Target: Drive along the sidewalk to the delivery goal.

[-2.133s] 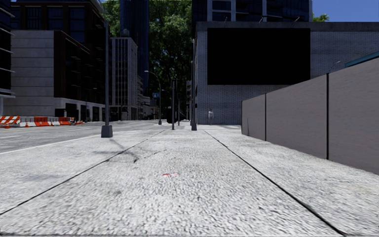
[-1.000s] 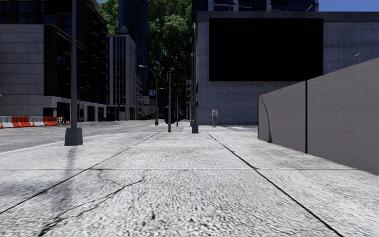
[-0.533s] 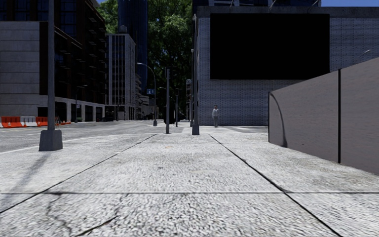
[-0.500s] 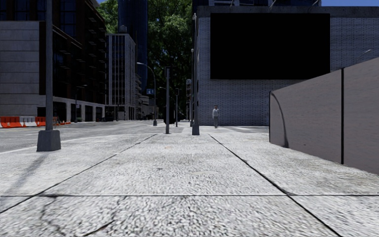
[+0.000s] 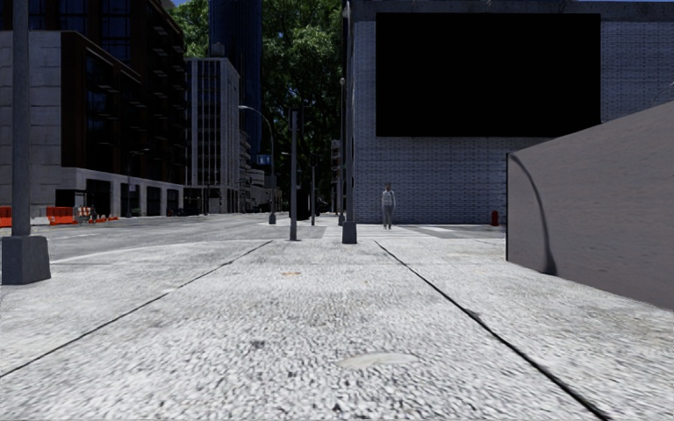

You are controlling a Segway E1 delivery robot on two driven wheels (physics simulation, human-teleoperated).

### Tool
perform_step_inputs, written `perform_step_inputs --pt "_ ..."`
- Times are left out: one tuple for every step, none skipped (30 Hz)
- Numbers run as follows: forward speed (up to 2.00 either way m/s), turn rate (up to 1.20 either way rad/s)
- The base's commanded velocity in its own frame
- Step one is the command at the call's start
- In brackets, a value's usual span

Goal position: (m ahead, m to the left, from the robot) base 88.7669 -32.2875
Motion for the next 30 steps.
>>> perform_step_inputs --pt "1.77 0.14" --pt "1.77 0.45" --pt "1.77 0.45" --pt "1.77 0.54" --pt "1.76 0.57" --pt "1.76 0.53" --pt "1.76 0.53" --pt "1.76 0.39" --pt "1.76 0.36" --pt "1.76 0.35" --pt "1.76 0.43" --pt "1.76 0.43" --pt "1.76 0.47" --pt "1.76 0.48" --pt "1.76 0.48" --pt "1.76 0.49" --pt "1.76 0.49" --pt "1.76 0.49" --pt "1.76 0.49" --pt "1.76 0.49" --pt "1.76 0.40" --pt "1.76 0.36" --pt "1.76 0.36" --pt "1.76 0.36" --pt "1.76 0.35" --pt "1.76 0.00" --pt "1.76 0.00" --pt "1.76 0.00" --pt "1.76 0.00" --pt "1.76 0.00"
